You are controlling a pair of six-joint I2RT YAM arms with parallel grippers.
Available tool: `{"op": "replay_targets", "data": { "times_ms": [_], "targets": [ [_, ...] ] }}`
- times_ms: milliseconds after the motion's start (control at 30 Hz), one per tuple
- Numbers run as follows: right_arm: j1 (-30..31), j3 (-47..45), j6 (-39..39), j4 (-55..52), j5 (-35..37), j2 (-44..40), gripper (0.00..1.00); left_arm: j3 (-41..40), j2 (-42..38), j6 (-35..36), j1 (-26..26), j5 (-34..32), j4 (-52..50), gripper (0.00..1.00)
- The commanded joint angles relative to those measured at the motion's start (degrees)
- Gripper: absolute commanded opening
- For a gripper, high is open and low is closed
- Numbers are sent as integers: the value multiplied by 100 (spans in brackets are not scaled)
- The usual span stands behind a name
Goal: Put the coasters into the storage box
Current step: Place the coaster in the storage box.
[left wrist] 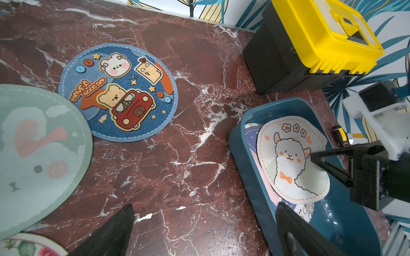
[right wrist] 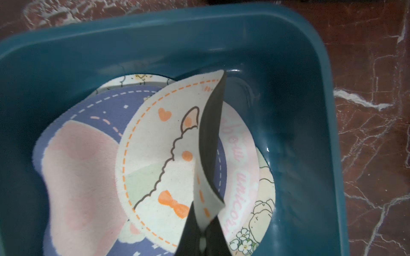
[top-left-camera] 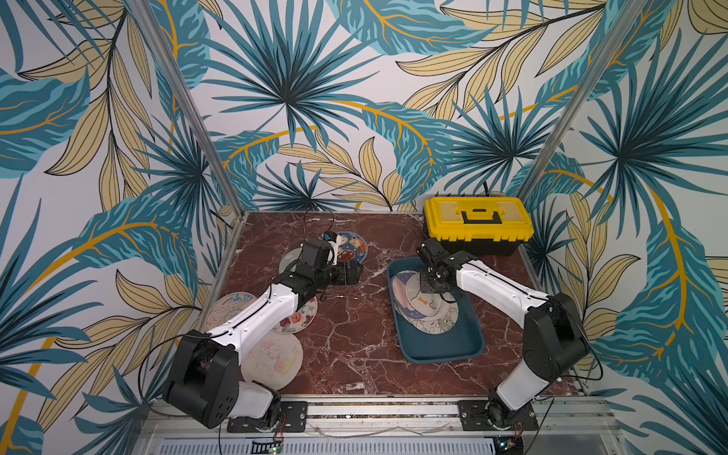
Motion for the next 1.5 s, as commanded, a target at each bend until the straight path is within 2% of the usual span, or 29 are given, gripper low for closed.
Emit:
{"op": "replay_targets", "data": {
  "times_ms": [0, 300, 333, 433, 533, 867, 1067, 1233, 1467],
  "targets": [
    [-23, -78, 40, -81, 44, 190, 0, 191, 32, 25, 45, -58, 106, 100],
    [-48, 74, 66, -26, -118, 660, 3, 149, 10, 35, 52, -93, 106, 100],
    [-58, 88, 70, -32, -118, 683, 7, 139, -7, 33, 50, -105, 111, 100],
    [-53, 122, 49, -107, -47, 694, 28, 112, -23, 38, 62, -134, 111, 99],
    [-58, 167, -2, -191, 51, 626, 41, 103, -24, 41, 65, -137, 111, 99],
    [-59, 240, -92, -374, 237, 345, 74, 66, -63, 58, 71, -155, 89, 99],
    [-56, 278, -136, -563, 454, 94, 83, 28, -154, 84, 66, -243, 40, 99],
    [-59, 369, -153, -766, 616, -129, 86, -24, -229, 87, 81, -324, 28, 100],
    [-59, 463, -200, -698, 354, -422, 91, -132, -322, 18, 116, -582, -21, 100]
  ]
}}
